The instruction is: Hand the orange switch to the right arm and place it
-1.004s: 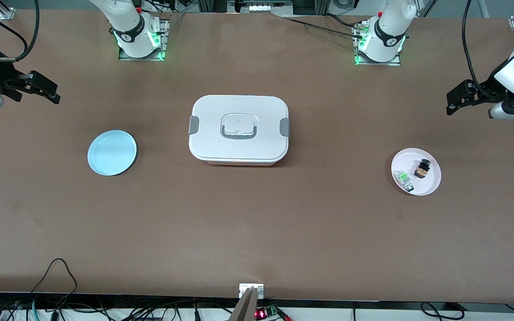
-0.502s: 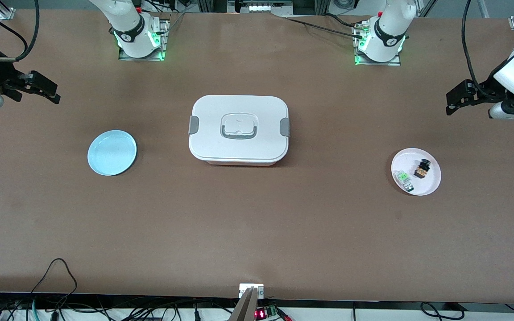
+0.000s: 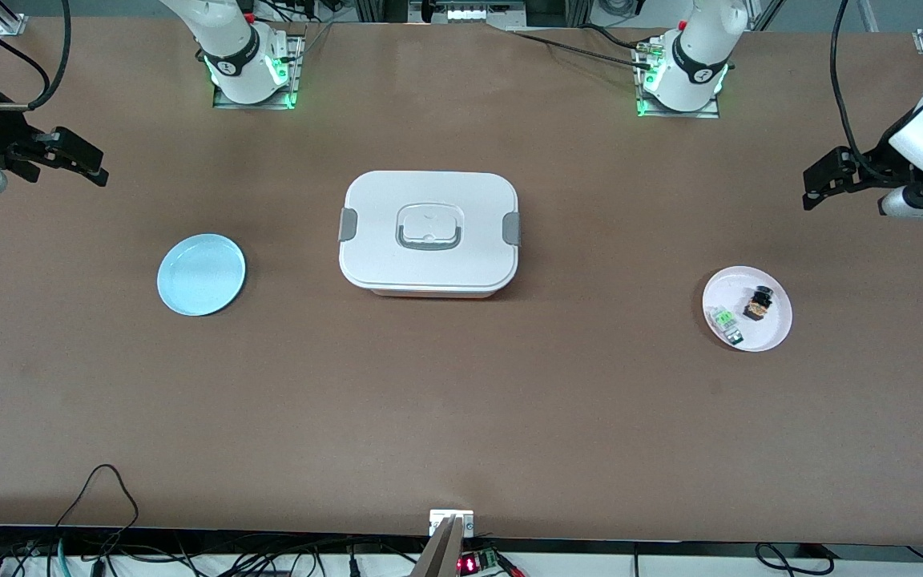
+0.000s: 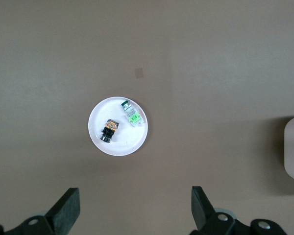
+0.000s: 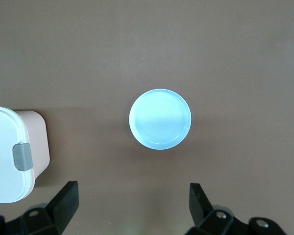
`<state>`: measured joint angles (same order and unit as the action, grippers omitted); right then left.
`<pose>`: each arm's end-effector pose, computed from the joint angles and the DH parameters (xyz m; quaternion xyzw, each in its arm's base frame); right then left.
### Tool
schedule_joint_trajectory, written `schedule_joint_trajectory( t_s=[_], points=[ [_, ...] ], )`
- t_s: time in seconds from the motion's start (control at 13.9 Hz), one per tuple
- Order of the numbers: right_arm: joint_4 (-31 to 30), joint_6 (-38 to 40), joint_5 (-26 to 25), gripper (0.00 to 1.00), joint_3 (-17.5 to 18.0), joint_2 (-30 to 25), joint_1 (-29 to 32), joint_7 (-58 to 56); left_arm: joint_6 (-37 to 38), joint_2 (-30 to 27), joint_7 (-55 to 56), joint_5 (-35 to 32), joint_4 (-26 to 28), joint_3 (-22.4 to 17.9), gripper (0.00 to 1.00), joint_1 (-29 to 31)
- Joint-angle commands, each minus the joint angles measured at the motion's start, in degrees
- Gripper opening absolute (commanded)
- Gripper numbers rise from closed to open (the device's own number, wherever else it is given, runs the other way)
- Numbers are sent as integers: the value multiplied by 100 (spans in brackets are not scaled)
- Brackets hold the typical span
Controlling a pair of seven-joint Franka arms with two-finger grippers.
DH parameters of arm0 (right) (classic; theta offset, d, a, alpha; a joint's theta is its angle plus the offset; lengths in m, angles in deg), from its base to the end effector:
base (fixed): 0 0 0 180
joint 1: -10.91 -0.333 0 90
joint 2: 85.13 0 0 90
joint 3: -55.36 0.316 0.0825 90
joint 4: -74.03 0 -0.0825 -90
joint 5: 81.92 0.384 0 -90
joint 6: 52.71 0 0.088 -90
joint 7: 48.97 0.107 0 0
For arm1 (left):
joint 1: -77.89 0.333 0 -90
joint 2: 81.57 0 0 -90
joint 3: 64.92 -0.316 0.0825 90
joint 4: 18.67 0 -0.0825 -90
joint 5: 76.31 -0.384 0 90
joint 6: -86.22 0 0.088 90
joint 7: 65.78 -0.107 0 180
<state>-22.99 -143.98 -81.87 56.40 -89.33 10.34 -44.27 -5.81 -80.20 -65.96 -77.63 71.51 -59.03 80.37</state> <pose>0.5316 0.0154 0.6084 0.9995 -0.0270 -0.0135 0.0010 0.5642 -0.0305 0.6129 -0.9994 0.0317 -0.0045 0.0102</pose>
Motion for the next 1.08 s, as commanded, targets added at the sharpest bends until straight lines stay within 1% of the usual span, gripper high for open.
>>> schedule_joint_trajectory(
  t_s=[0.0,0.14,0.36,0.57,0.72,0.93,1.0],
  points=[
    [-80,74,-75,100,90,-143,93,84,-219,310,-35,123,61,-18,100,120],
    [-71,66,-66,100,90,-143,93,84,-341,329,-35,123,219,-18,100,130],
    [-71,39,-75,100,116,-143,93,76,-474,425,-26,44,631,-18,100,112],
    [-71,30,-101,100,81,-143,93,67,-465,600,-96,61,746,-18,100,138],
    [-71,31,-101,100,54,-143,101,31,-622,689,-760,61,904,-18,100,174],
    [-71,31,-93,100,54,-143,93,49,-1403,724,-2445,61,1483,-27,100,437],
    [-71,31,-93,100,54,-143,101,49,-1588,812,-2982,53,1598,-27,100,507]
  ],
)
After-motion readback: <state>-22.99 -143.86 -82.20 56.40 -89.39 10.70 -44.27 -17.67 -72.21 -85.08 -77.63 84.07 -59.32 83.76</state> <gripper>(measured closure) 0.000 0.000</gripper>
